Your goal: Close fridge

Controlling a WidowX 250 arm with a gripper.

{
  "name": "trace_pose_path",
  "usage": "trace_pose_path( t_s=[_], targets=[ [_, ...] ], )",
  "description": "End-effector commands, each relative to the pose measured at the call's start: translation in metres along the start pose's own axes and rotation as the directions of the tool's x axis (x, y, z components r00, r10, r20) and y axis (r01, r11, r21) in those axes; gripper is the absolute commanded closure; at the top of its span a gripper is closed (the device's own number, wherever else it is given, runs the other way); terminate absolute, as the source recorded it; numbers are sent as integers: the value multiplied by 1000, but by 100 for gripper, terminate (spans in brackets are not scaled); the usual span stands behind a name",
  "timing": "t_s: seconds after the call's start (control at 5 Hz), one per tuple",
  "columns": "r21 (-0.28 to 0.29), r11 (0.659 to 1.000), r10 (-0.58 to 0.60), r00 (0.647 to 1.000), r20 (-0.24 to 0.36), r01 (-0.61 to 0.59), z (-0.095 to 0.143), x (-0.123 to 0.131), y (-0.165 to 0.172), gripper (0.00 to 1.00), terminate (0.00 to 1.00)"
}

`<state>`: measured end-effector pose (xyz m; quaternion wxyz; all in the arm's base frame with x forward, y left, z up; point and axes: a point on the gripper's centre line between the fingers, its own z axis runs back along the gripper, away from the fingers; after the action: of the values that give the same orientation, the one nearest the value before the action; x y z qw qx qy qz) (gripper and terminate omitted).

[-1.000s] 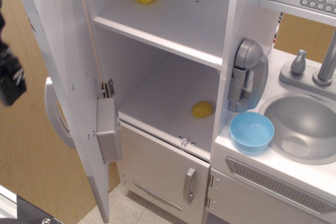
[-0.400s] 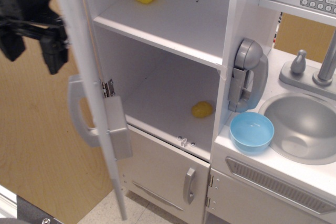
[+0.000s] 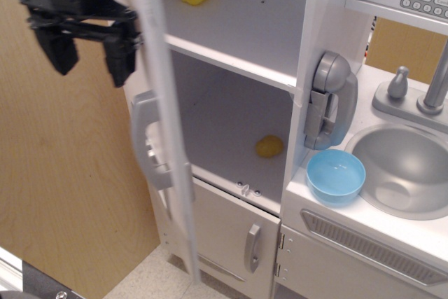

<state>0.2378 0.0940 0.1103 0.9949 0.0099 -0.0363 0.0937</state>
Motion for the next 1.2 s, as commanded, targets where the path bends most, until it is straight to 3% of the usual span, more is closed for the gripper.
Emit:
trace_pose_path(
  t_s=[0.0, 0.2, 0.4, 1.0],
  targets=[
    [10, 999, 37, 995, 94, -38, 14, 36, -15, 0, 0],
    [21, 998, 53, 990, 127, -56, 15, 47, -17, 0, 0],
    [30, 997, 72, 990, 119, -76, 9, 59, -17, 0, 0],
    [0, 989, 146, 979, 141, -148, 6, 88, -16, 0, 0]
  ],
)
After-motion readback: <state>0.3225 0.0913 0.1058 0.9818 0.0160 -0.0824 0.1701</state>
